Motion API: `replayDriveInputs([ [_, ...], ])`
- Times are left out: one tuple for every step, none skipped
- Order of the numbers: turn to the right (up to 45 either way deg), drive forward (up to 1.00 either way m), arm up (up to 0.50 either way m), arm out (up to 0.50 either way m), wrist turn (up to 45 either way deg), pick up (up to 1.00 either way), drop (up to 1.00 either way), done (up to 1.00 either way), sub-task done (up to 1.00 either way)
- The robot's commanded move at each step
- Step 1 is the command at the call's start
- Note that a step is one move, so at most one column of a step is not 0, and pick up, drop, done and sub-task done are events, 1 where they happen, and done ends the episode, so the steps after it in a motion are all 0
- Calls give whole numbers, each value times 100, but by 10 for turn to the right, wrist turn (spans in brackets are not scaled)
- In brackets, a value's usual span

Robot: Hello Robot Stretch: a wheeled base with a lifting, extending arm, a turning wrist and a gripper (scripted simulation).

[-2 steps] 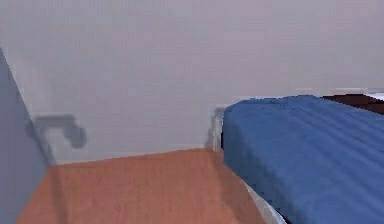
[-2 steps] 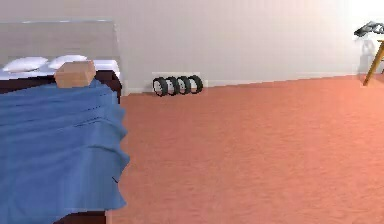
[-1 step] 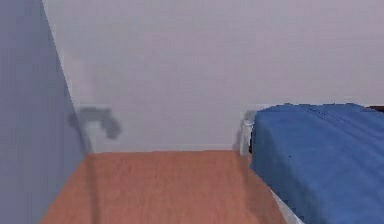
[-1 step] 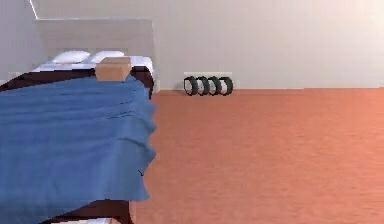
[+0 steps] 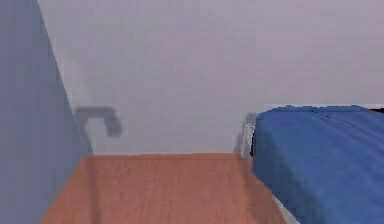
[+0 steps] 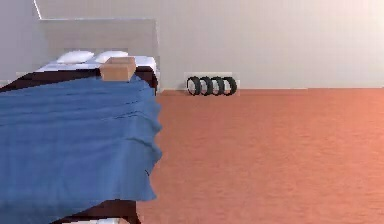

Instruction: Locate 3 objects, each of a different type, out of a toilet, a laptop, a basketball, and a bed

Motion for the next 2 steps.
replayDriveInputs([
  [450, 0, 0, 0, 0, 0, 0, 0, 0],
  [120, 0, 0, 0, 0, 0, 0, 0, 0],
])
